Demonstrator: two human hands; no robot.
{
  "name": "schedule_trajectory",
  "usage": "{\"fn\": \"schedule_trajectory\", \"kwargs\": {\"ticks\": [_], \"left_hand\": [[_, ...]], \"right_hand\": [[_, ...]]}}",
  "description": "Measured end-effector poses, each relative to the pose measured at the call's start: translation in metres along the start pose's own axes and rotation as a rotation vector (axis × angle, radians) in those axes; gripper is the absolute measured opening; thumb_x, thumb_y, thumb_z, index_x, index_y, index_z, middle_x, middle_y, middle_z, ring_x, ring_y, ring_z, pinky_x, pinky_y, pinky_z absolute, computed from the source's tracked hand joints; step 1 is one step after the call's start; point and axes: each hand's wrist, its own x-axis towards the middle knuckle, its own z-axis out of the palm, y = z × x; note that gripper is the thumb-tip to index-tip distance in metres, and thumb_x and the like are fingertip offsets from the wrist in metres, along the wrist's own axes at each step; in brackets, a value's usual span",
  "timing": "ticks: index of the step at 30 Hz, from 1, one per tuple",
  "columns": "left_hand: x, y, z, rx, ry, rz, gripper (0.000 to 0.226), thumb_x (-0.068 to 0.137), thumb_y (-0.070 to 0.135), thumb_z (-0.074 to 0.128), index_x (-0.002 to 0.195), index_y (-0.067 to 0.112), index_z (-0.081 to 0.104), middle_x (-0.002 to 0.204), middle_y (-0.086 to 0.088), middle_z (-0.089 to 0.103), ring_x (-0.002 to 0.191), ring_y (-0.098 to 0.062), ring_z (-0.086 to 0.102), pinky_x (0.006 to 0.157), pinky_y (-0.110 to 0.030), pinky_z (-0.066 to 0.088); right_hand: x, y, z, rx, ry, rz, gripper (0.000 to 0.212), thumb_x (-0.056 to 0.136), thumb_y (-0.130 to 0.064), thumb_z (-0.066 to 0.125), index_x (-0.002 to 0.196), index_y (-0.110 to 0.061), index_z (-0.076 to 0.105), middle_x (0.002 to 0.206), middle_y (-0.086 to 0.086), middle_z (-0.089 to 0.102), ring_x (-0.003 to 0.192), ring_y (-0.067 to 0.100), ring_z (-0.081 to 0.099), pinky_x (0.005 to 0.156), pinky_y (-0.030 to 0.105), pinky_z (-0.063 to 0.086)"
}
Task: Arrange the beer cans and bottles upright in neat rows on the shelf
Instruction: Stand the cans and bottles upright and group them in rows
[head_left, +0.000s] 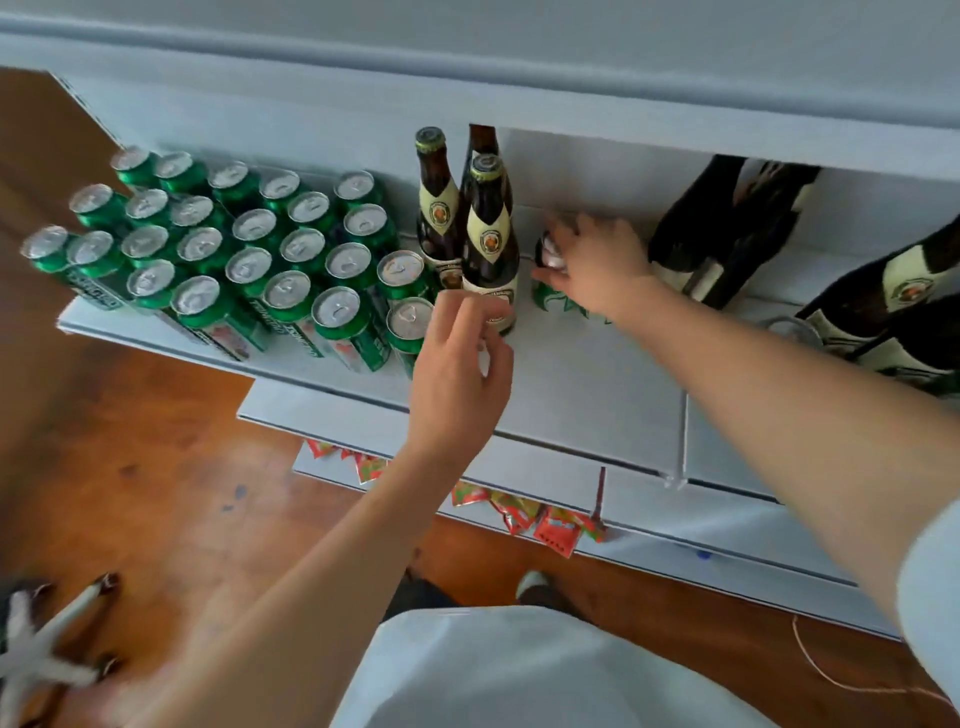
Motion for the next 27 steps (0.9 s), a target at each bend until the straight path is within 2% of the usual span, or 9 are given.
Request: {"fn": "schedule_trajectory", "kwargs": {"ticks": [5, 9, 13, 16, 18, 19, 21, 23, 27], "left_hand": [[-0.012, -0.003, 0.009, -0.013, -0.201, 0.013, 0.020, 0.096, 0.009, 0.050, 0.111, 0.012, 0.061, 0.107, 0.004, 0.054, 0.080, -0.011, 0.056, 0.068, -0.033, 0.052], [-0.002, -0.013, 0.037, 0.007, -0.370, -0.224, 0.035, 0.090, 0.012, 0.057, 0.125, 0.013, 0.054, 0.115, -0.001, 0.054, 0.092, -0.016, 0.059, 0.081, -0.039, 0.054], [0.006, -0.023, 0.072, 0.080, -0.517, -0.414, 0.068, 0.083, 0.014, 0.070, 0.141, 0.005, 0.035, 0.137, -0.014, 0.045, 0.123, -0.030, 0.048, 0.098, -0.030, 0.038], [0.012, -0.026, 0.093, 0.039, -0.470, -0.448, 0.078, 0.079, 0.012, 0.076, 0.143, 0.002, 0.033, 0.139, -0.018, 0.045, 0.124, -0.033, 0.047, 0.093, -0.028, 0.037], [0.017, -0.028, 0.104, 0.003, -0.409, -0.489, 0.073, 0.077, 0.017, 0.080, 0.135, 0.001, 0.039, 0.132, -0.018, 0.051, 0.119, -0.034, 0.052, 0.088, -0.031, 0.040], [0.020, -0.028, 0.108, -0.023, -0.379, -0.511, 0.071, 0.076, 0.022, 0.082, 0.131, 0.001, 0.042, 0.129, -0.016, 0.054, 0.117, -0.032, 0.053, 0.087, -0.032, 0.041], [0.024, -0.029, 0.112, -0.088, -0.314, -0.534, 0.070, 0.072, 0.029, 0.085, 0.126, 0.007, 0.046, 0.124, -0.010, 0.059, 0.112, -0.026, 0.056, 0.083, -0.028, 0.043], [0.023, -0.030, 0.112, -0.131, -0.281, -0.531, 0.064, 0.070, 0.031, 0.086, 0.119, 0.013, 0.051, 0.117, -0.002, 0.062, 0.104, -0.018, 0.058, 0.078, -0.020, 0.040], [0.011, -0.024, 0.096, -0.179, -0.198, -0.456, 0.061, 0.066, 0.044, 0.084, 0.115, 0.021, 0.055, 0.112, 0.001, 0.063, 0.101, -0.017, 0.060, 0.087, -0.032, 0.051]], "right_hand": [[-0.016, -0.001, 0.010, -0.015, 0.062, -0.097, 0.073, 0.086, -0.069, 0.047, 0.136, -0.016, 0.043, 0.102, 0.020, 0.059, 0.077, 0.039, 0.061, 0.064, 0.038, 0.047], [-0.037, -0.004, 0.008, 0.013, 0.065, -0.170, 0.077, 0.086, -0.068, 0.047, 0.139, -0.012, 0.046, 0.101, 0.021, 0.059, 0.075, 0.039, 0.062, 0.059, 0.035, 0.045], [-0.054, 0.000, 0.013, 0.114, 0.023, -0.211, 0.082, 0.083, -0.072, 0.047, 0.147, -0.023, 0.030, 0.124, 0.013, 0.054, 0.105, 0.036, 0.057, 0.086, 0.039, 0.046], [-0.059, 0.008, 0.008, 0.080, -0.002, -0.225, 0.099, 0.082, -0.075, 0.045, 0.155, -0.017, 0.011, 0.138, 0.011, 0.050, 0.124, 0.031, 0.047, 0.110, 0.046, 0.031], [-0.068, 0.019, 0.005, 0.034, -0.016, -0.145, 0.105, 0.079, -0.076, 0.048, 0.155, -0.015, 0.010, 0.139, 0.011, 0.048, 0.126, 0.032, 0.044, 0.113, 0.051, 0.025], [-0.073, 0.024, 0.005, 0.042, -0.037, -0.100, 0.103, 0.079, -0.072, 0.055, 0.154, -0.015, 0.014, 0.138, 0.012, 0.046, 0.122, 0.034, 0.045, 0.109, 0.051, 0.031], [-0.084, 0.029, 0.002, 0.125, -0.100, -0.047, 0.088, 0.080, -0.045, 0.073, 0.148, -0.015, 0.026, 0.132, 0.013, 0.043, 0.108, 0.035, 0.053, 0.081, 0.041, 0.047], [-0.089, 0.026, -0.003, 0.177, -0.137, -0.028, 0.075, 0.079, -0.025, 0.077, 0.140, -0.014, 0.035, 0.128, 0.013, 0.042, 0.099, 0.032, 0.055, 0.062, 0.034, 0.039], [-0.115, 0.022, -0.019, 0.356, -0.013, 0.080, 0.072, 0.070, -0.035, 0.082, 0.127, -0.012, 0.044, 0.122, 0.007, 0.050, 0.100, 0.027, 0.056, 0.068, 0.034, 0.048]]}}
